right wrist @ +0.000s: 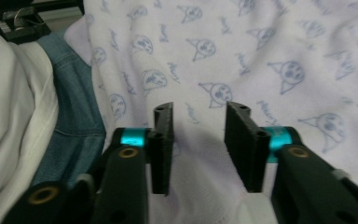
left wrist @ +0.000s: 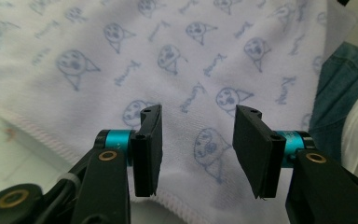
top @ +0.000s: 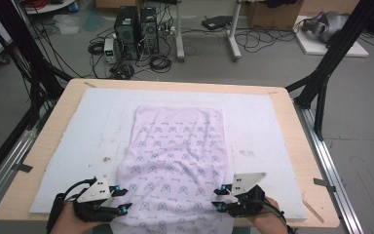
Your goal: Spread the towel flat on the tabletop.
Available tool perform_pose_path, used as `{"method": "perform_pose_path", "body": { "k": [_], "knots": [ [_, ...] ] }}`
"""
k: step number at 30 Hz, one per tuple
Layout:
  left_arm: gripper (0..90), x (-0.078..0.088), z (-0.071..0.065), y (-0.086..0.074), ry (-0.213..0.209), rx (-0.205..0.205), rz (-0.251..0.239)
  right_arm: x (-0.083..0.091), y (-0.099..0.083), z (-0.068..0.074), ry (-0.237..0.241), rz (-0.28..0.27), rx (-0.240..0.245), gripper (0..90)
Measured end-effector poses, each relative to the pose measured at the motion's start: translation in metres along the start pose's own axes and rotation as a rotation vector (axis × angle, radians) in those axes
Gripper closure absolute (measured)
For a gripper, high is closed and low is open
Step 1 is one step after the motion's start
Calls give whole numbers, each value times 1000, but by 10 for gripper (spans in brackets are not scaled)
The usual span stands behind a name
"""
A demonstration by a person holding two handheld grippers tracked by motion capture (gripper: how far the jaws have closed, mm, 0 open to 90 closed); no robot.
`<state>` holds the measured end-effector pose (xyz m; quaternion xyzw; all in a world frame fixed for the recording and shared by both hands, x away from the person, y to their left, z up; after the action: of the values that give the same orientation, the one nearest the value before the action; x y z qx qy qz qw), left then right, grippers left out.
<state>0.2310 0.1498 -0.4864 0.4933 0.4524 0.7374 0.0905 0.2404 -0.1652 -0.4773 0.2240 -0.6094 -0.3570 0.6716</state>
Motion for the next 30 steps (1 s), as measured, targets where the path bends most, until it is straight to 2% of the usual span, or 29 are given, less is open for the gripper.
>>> {"method": "perform_pose_path", "body": {
  "k": [2, 3, 5, 8, 11, 12, 14, 16, 17, 20, 24, 25, 30],
  "knots": [
    [616, -8, -2, -6, -3, -27, 24, -7, -6, -2, 6, 28, 2, 639],
    [646, -8, -3, -6, -3, -33, 9, -10, -9, -1, 16, 38, 3, 687],
    [824, -6, -4, -6, -10, -45, 12, -13, -13, 2, 29, 46, 11, 803],
    [864, -2, -7, -8, -16, -54, 10, -10, -14, 7, 40, 35, 30, 861],
    [865, 9, -17, -9, -48, -53, -5, 0, -13, 16, 67, 19, 34, 855],
    [861, 13, -19, -9, -69, -55, -13, 4, -12, 18, 85, 1, 26, 815],
    [780, 19, -21, -5, -133, -18, -33, 14, -8, 20, 109, -49, 2, 722],
    [643, 18, -14, 0, -101, 6, -45, 21, -3, 14, 88, -99, -6, 670],
    [627, 16, -10, 2, -89, 8, -51, 22, -2, 10, 70, -103, -18, 657],
    [609, 5, 1, 3, -40, -2, -37, 13, -4, 1, 38, -54, -22, 633],
    [621, -9, 5, -5, 2, -34, 5, -3, -12, -6, 14, 2, -24, 631],
    [623, -10, 5, -5, 1, -26, -4, -6, -15, -8, 3, 12, -24, 627],
    [596, -10, 12, -3, 13, 5, -11, -9, -15, -17, -13, -11, -54, 589]
  ]
}}
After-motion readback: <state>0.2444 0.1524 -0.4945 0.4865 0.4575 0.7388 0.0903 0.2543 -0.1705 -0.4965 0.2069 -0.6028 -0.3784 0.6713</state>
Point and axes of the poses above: each handheld gripper's, and its own axes: x roughly backward along the jaws, y roughly out of its top, z roughly to its left, the point moved 8 cm from there along -x, roughly forward along the jaws, and after that the axes turned 11 degrees about y, right-handed, at the moved point
